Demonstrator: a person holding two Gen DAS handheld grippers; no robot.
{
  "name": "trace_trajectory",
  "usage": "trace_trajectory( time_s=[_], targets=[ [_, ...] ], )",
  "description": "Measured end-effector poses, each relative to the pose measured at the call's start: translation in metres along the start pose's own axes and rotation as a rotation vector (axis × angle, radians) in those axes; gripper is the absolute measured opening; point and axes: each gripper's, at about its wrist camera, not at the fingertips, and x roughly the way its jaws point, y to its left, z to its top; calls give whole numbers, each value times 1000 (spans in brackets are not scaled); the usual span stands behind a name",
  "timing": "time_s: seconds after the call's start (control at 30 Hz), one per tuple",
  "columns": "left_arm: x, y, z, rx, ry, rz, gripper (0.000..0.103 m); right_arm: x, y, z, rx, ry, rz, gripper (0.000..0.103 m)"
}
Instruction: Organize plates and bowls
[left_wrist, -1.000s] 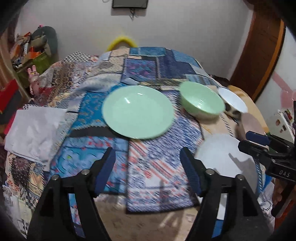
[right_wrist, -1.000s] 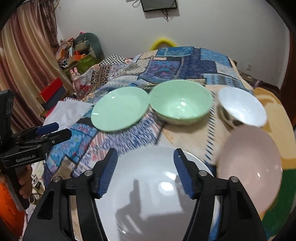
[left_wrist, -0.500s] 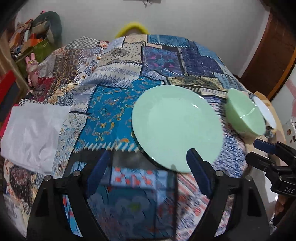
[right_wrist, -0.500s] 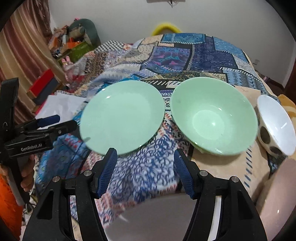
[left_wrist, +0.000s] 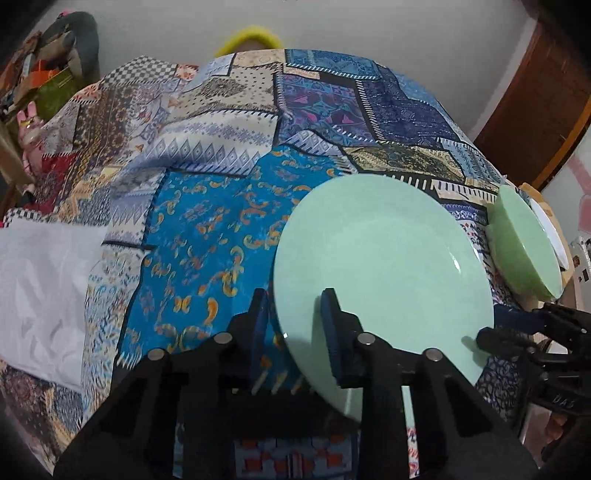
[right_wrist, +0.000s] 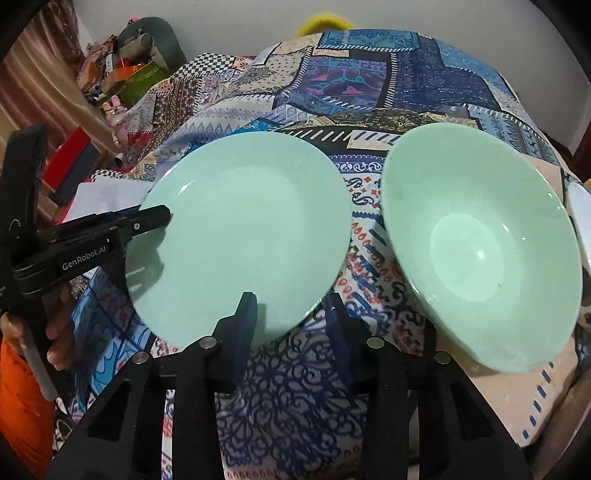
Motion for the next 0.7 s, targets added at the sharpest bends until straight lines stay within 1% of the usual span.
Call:
trace_trajectory(
  time_s=[0.07,0.13,0.33,0.5,0.7],
  targets=[
    [2,-2,2,18,-1,6,25,2,-1,2,6,1,-1,35],
    [2,-1,2,24,-7,1,24,3,-4,3,19,0,5,32],
    [-9,8,-9,-3,15,-42,20,0,-5,2,3,19,45,31],
    [-32,5,-39,1,35,-11,21,-4,5,-9,-55,44,69,31],
    [-62,9,-85,-51,54,-13,21,-12,21,-29,-130,90,113,28]
  ],
)
